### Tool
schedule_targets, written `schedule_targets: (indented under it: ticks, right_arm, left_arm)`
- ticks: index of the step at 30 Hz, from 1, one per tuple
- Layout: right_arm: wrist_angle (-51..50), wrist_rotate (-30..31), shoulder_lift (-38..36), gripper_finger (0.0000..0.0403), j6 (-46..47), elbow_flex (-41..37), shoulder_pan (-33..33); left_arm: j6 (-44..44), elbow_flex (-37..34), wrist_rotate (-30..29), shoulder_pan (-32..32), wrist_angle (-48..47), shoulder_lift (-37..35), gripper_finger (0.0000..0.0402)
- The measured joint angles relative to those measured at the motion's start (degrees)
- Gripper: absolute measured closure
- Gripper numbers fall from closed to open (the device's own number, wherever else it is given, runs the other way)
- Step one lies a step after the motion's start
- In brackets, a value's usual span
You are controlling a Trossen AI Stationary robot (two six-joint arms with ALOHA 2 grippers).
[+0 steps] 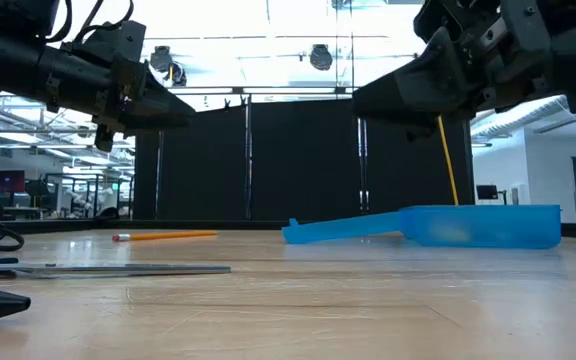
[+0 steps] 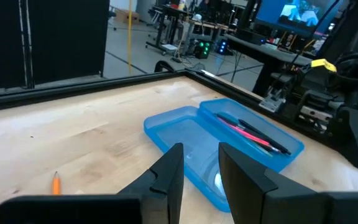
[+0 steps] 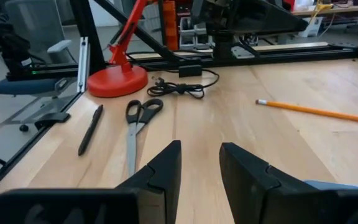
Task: Pick & place school supplies into a supply box
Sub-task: Put the black pen into the blue supply box
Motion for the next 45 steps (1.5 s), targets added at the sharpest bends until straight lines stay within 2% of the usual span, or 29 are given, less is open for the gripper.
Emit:
schedule_targets:
  ticks: [7, 12, 16, 20, 22, 24, 27, 35, 38, 45]
  right_arm:
    - [-2.26, -2.53, 0.39, 0.0305, 2.56, 0.01, 0.1]
    - [-0.33, -3.62, 3.47, 0.0305, 3.98, 0.0, 0.43]
    - [-0.39, -12.85, 6.14, 0.0305, 5.84, 1.83, -2.25]
    - [-0.4, -14.01, 9.53, 0.0305, 4.05, 6.11, -3.94]
    - [-1.54, -17.15, 11.41, 0.0305, 2.95, 8.26, -4.94]
    - [-1.94, -20.09, 13.52, 0.0305, 1.85, 10.46, -5.55]
    - [-2.01, -20.8, 16.26, 0.0305, 0.14, 13.1, -5.76]
    - [-2.35, -26.71, 21.2, 0.0305, 0.76, 18.79, -6.06]
    - [-2.47, -26.9, 21.25, 0.0305, -0.29, 19.21, -5.29]
    - [-3.83, -26.69, 21.24, 0.0305, -2.12, 19.32, -3.75]
  left_arm:
    - [-2.18, 0.0, 6.19, 1.45, -0.04, 0.0, 0.0298]
    - [-3.57, 0.02, 6.88, 1.68, -1.45, 0.0, 0.0298]
    - [-3.06, 0.02, 7.99, 1.66, -3.13, 0.0, 0.0298]
    - [-4.34, 0.02, 7.95, 1.9, -2.92, 0.0, 0.0298]
    - [-4.36, 0.02, 8.63, 1.9, -3.12, 0.0, 0.0298]
    - [-4.38, 0.02, 10.98, 1.88, -3.71, 0.0, 0.0298]
    - [-4.39, 0.02, 14.26, 1.77, -4.04, 0.0, 0.0298]
    - [-5.01, 0.02, 14.65, 1.76, -4.37, 0.0, 0.0298]
    - [-6.27, 0.0, 16.51, 1.19, -6.2, 0.0, 0.0298]
    - [-6.4, 0.0, 16.48, -0.74, -8.85, 0.0, 0.0298]
